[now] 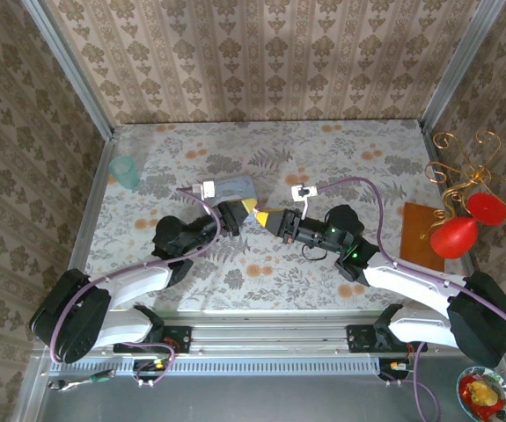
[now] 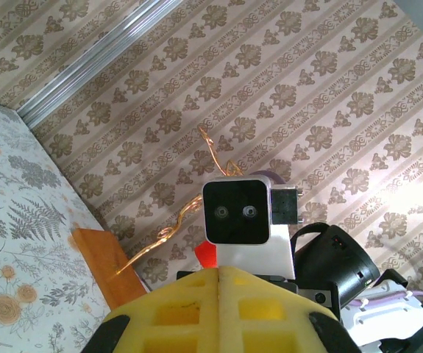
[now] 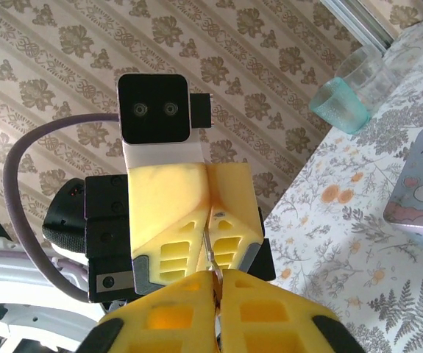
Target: Unlock the padlock with the key
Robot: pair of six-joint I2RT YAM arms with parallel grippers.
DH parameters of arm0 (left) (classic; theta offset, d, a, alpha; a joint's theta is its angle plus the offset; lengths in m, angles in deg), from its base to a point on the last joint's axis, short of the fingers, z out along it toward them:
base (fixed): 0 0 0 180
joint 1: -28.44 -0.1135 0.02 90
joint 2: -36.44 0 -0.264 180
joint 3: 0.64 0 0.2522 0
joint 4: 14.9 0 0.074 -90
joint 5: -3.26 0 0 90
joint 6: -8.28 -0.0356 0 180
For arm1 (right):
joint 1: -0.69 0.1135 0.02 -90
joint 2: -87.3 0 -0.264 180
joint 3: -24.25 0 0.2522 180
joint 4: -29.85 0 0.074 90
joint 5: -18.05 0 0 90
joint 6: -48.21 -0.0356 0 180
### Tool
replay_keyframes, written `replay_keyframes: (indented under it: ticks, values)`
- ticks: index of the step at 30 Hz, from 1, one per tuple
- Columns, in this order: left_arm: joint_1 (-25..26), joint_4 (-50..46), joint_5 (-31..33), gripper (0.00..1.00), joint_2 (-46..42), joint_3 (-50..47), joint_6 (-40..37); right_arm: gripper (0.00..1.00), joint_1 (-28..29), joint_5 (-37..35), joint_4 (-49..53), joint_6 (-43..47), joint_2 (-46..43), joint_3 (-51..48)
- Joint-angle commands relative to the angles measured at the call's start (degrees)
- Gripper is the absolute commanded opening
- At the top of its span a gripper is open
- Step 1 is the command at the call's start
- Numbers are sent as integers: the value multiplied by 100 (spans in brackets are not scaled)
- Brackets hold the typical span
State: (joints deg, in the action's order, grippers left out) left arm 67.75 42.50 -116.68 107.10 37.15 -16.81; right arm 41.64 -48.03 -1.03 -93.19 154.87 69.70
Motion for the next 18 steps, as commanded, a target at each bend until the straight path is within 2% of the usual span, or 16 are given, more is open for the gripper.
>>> replay_keyframes:
  ticks: [1, 3, 7, 11, 13, 14, 16, 18]
  values:
    - [-24, 118, 31, 0, -124, 119, -83, 5, 40, -4, -18, 29, -78, 137]
    - [-24, 112, 1, 0, -105, 137, -83, 1, 38, -27, 7, 31, -74, 162]
    - [-35, 13, 16, 2, -112, 105, -164, 0, 31, -123, 238, 44, -62, 241]
    - [-340, -823, 25, 29, -342, 19, -342, 0, 2, -627, 1245, 314, -176, 367]
    - [-645, -1732, 157, 45, -622, -25, -624, 0, -43, -924, 2033, 598, -254, 495]
    - [-818, -2539, 255, 51, -778, 50, -842, 0, -47, -1104, 2466, 769, -283, 580]
    - [-1039, -4258, 393, 53, -983, 412, -1540, 0, -46, -1360, 3147, 1019, -308, 723]
    - [-1050, -5952, 738, 53, -1021, 919, -2453, 0, -47, -1489, 3578, 1172, -315, 811]
